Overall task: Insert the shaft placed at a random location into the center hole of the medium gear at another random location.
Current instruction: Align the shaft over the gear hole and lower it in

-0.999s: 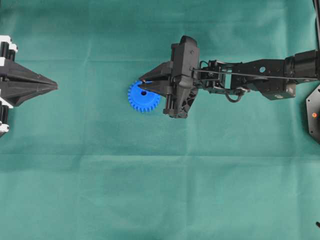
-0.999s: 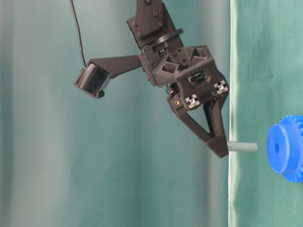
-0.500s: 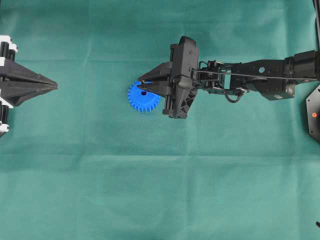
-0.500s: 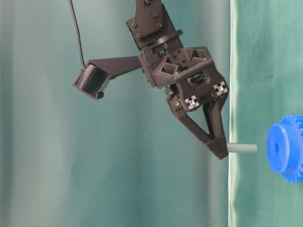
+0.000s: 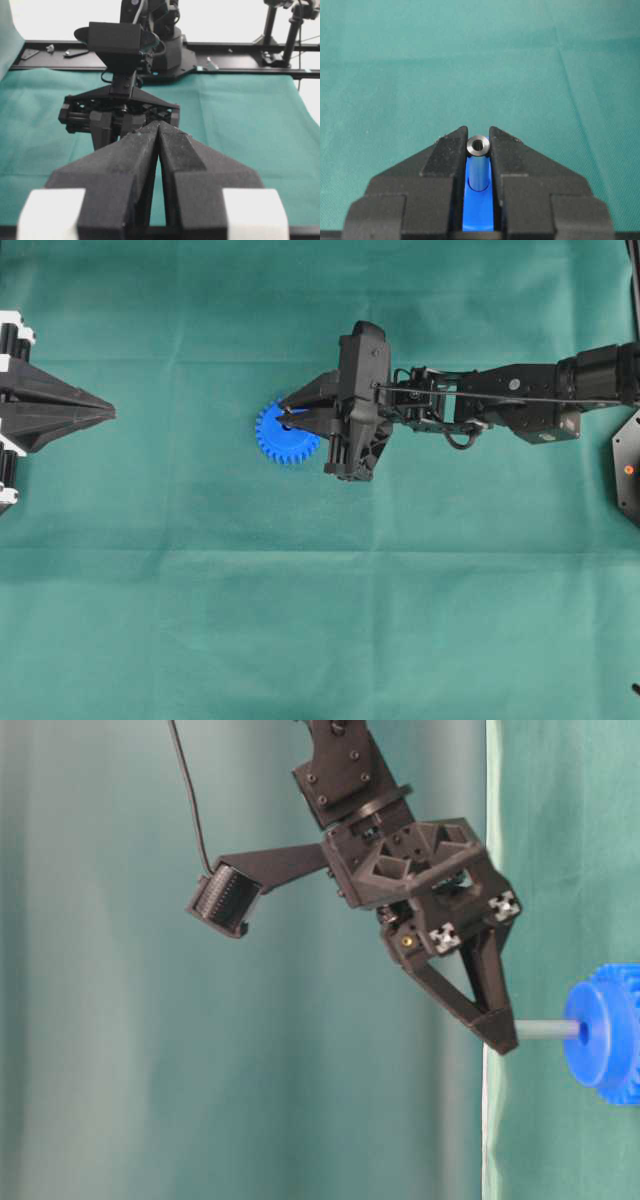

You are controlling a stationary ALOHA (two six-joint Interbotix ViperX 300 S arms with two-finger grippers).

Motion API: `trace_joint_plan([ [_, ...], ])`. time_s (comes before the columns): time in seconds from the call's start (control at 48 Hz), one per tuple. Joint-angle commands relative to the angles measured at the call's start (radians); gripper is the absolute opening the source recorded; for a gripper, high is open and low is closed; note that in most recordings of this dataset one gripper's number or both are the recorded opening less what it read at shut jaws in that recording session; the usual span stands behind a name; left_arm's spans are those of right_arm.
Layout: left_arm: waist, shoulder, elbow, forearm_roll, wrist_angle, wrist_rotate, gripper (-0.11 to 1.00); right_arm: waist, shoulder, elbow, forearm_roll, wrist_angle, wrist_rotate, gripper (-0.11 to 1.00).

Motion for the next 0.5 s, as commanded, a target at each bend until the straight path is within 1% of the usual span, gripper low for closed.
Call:
trace_joint_plan([
  [0.0, -0.002, 0.008, -0.018, 0.002, -0.011, -0.002, 0.0, 0.005, -0.012, -0.023, 0.005, -0.009, -0.003, 0.13],
  [0.479, -0.002, 0.008, -0.018, 0.002, -0.011, -0.003, 0.0, 0.005, -0.003, -0.023, 0.003, -0.014, -0.003, 0.13],
])
